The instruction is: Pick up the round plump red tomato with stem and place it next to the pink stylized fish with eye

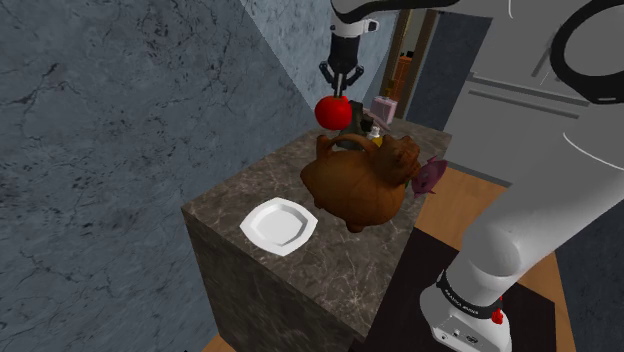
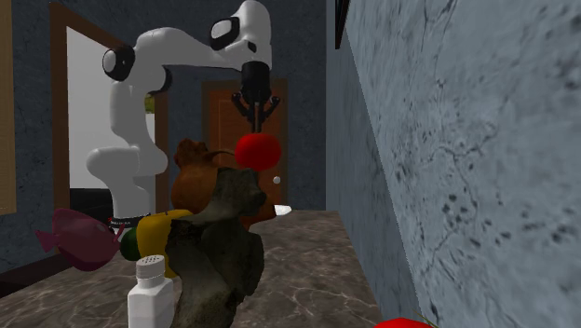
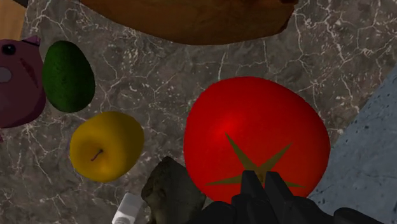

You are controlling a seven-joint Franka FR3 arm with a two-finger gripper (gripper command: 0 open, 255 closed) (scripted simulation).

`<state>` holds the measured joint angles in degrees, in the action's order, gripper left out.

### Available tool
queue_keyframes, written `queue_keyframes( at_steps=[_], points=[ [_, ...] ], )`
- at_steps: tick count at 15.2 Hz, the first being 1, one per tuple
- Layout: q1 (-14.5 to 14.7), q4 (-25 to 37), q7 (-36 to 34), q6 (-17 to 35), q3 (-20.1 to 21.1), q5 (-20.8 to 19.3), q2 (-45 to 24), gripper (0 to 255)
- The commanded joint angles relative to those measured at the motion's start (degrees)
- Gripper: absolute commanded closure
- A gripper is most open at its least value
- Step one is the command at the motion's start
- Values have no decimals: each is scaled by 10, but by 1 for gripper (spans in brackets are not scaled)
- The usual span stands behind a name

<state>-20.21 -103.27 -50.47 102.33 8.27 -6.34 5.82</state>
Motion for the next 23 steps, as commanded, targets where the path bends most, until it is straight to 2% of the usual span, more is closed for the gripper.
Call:
queue_keyframes(
  at_steps=[1,12,23],
  points=[
    [-12,-19,28,6,-15,3,16,255],
    [-73,-70,180,29,-108,5,61,255],
    [-133,-42,337,41,-203,11,34,255]
  ],
)
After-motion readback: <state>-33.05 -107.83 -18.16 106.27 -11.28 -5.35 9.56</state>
